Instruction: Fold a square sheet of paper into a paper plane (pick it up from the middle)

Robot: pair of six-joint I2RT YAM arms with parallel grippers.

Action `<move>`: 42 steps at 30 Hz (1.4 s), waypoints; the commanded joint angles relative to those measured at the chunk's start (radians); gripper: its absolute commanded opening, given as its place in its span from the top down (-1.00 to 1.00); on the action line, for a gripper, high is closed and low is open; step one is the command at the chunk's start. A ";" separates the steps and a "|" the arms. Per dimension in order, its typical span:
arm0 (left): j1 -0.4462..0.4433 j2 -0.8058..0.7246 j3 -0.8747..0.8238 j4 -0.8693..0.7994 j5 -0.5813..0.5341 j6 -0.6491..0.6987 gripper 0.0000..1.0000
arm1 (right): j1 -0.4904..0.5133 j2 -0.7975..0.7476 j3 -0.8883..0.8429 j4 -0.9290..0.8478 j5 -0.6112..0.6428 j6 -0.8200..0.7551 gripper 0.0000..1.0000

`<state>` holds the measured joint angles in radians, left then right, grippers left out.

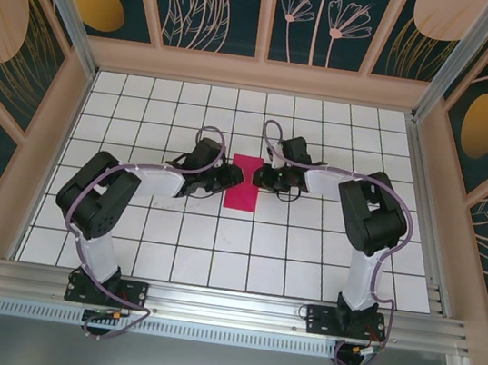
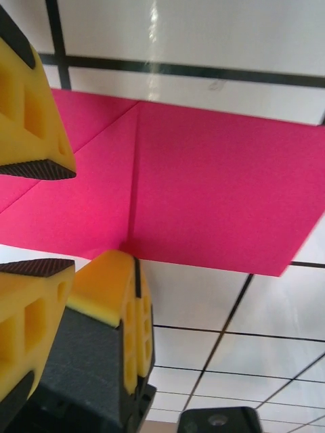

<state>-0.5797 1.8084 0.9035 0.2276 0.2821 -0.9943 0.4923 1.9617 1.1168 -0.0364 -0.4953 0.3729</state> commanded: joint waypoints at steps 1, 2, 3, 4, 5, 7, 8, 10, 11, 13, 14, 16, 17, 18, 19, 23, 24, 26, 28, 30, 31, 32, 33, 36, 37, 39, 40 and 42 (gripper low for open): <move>-0.012 0.030 0.006 0.016 0.023 -0.050 0.20 | -0.015 0.020 0.026 -0.037 -0.011 -0.011 0.69; -0.015 0.035 0.009 0.009 0.021 -0.057 0.20 | -0.016 0.023 0.025 -0.040 -0.012 -0.011 0.69; -0.016 0.039 0.011 0.000 0.016 -0.063 0.19 | -0.018 0.028 0.025 -0.044 -0.010 -0.011 0.69; -0.018 0.042 0.013 -0.007 0.011 -0.069 0.17 | -0.018 0.032 0.026 -0.046 -0.007 -0.011 0.69; -0.017 0.045 0.010 -0.011 0.005 -0.078 0.15 | -0.020 0.037 0.023 -0.049 -0.005 -0.011 0.69; -0.020 0.050 0.004 -0.009 0.006 -0.094 0.14 | -0.020 0.043 0.020 -0.053 -0.002 -0.008 0.70; -0.021 0.051 0.005 -0.005 0.009 -0.100 0.12 | -0.021 0.044 0.017 -0.053 -0.001 -0.007 0.69; -0.023 0.058 0.009 -0.003 0.014 -0.102 0.11 | -0.024 0.044 0.008 -0.051 0.003 -0.004 0.69; -0.024 0.061 0.014 -0.004 0.017 -0.104 0.11 | -0.025 0.043 0.005 -0.050 0.006 -0.002 0.70; -0.026 0.067 0.016 -0.001 0.018 -0.106 0.11 | -0.029 0.044 0.000 -0.048 0.004 0.001 0.70; -0.026 0.071 0.018 0.002 0.020 -0.107 0.11 | -0.033 0.043 -0.002 -0.047 0.003 0.003 0.70; -0.026 0.083 0.025 0.008 0.028 -0.107 0.10 | -0.034 0.043 -0.006 -0.044 0.001 0.004 0.70; -0.026 0.088 0.030 0.012 0.033 -0.109 0.11 | -0.037 0.041 -0.006 -0.044 0.001 0.004 0.70; -0.026 0.092 0.033 0.019 0.036 -0.109 0.11 | -0.038 0.041 -0.007 -0.044 0.000 0.006 0.71; -0.026 0.094 0.037 0.022 0.037 -0.109 0.12 | -0.038 0.040 -0.008 -0.043 -0.002 0.006 0.71; -0.028 0.103 0.055 0.020 0.035 -0.100 0.15 | -0.038 0.039 -0.011 -0.040 -0.002 0.007 0.71; -0.028 0.108 0.060 0.021 0.038 -0.099 0.15 | -0.039 0.039 -0.012 -0.040 -0.002 0.006 0.71; -0.030 0.116 0.062 0.023 0.041 -0.098 0.15 | -0.038 0.038 -0.014 -0.040 -0.002 0.006 0.71; -0.030 0.121 0.064 0.027 0.046 -0.096 0.15 | -0.039 0.038 -0.015 -0.038 -0.003 0.007 0.71; -0.031 0.121 0.063 0.026 0.046 -0.090 0.17 | -0.039 0.038 -0.016 -0.038 -0.004 0.008 0.71; -0.031 0.120 0.063 0.028 0.045 -0.088 0.19 | -0.039 0.038 -0.017 -0.036 -0.006 0.007 0.71; -0.029 0.119 0.063 0.031 0.043 -0.086 0.20 | -0.039 0.038 -0.018 -0.034 -0.006 0.009 0.71; -0.030 0.120 0.063 0.032 0.043 -0.083 0.22 | -0.039 0.037 -0.018 -0.036 -0.008 0.009 0.71; -0.030 0.111 0.063 0.051 0.042 -0.083 0.26 | -0.040 0.033 -0.018 -0.035 -0.008 0.011 0.71; -0.030 0.108 0.063 0.053 0.040 -0.080 0.27 | -0.039 0.033 -0.020 -0.034 -0.009 0.011 0.71; -0.029 0.104 0.063 0.048 0.034 -0.067 0.31 | -0.041 0.032 -0.020 -0.036 -0.009 0.011 0.71; -0.030 0.103 0.063 0.040 0.028 -0.060 0.32 | -0.041 0.032 -0.022 -0.035 -0.006 0.011 0.71; -0.031 0.100 0.099 0.015 0.008 -0.038 0.36 | -0.043 0.033 -0.022 -0.037 -0.005 0.012 0.71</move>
<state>-0.6025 1.9087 0.9558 0.2386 0.3065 -1.0744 0.4587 1.9778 1.1164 -0.0517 -0.5030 0.3767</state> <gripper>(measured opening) 0.325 0.144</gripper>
